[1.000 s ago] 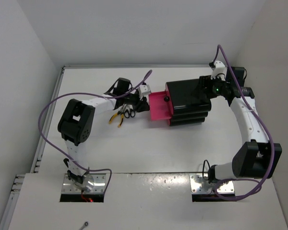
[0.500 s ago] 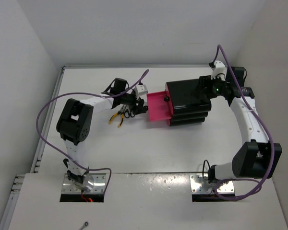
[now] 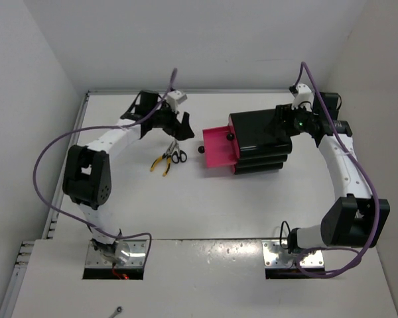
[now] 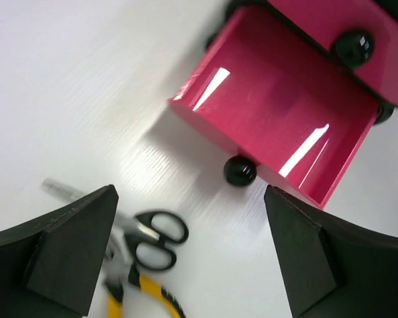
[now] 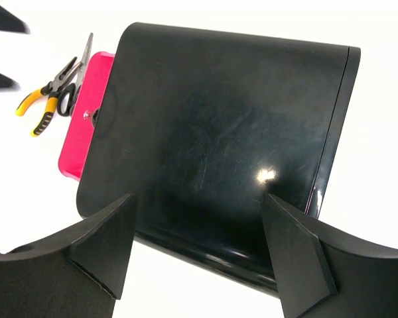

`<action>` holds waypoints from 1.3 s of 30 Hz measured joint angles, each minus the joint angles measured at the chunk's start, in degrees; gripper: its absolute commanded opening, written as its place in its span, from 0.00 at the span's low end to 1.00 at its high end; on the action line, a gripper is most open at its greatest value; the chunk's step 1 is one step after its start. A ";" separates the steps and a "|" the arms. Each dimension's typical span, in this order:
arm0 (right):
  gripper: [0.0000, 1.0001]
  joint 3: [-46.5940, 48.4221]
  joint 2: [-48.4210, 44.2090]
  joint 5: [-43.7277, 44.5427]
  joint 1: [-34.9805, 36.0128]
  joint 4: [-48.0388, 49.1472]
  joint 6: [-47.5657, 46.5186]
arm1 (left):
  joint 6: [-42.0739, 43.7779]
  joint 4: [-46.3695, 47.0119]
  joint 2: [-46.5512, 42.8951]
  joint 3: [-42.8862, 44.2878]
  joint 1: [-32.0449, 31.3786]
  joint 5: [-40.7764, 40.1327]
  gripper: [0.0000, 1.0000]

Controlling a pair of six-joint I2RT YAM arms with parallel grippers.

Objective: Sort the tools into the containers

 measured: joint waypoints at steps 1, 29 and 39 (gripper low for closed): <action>0.75 0.00 -0.22 0.00 0.00 0.02 0.00 | -2.14 -1.29 -1.42 0.00 1.22 -0.59 1.00; 0.75 -2.56 -7.10 0.00 0.00 0.48 1.68 | -6.19 0.46 -31.63 -32.87 11.02 -26.82 1.00; 0.75 -2.99 -7.45 0.00 0.00 0.46 1.70 | -2.36 -5.05 -15.85 -22.14 8.11 -29.70 0.70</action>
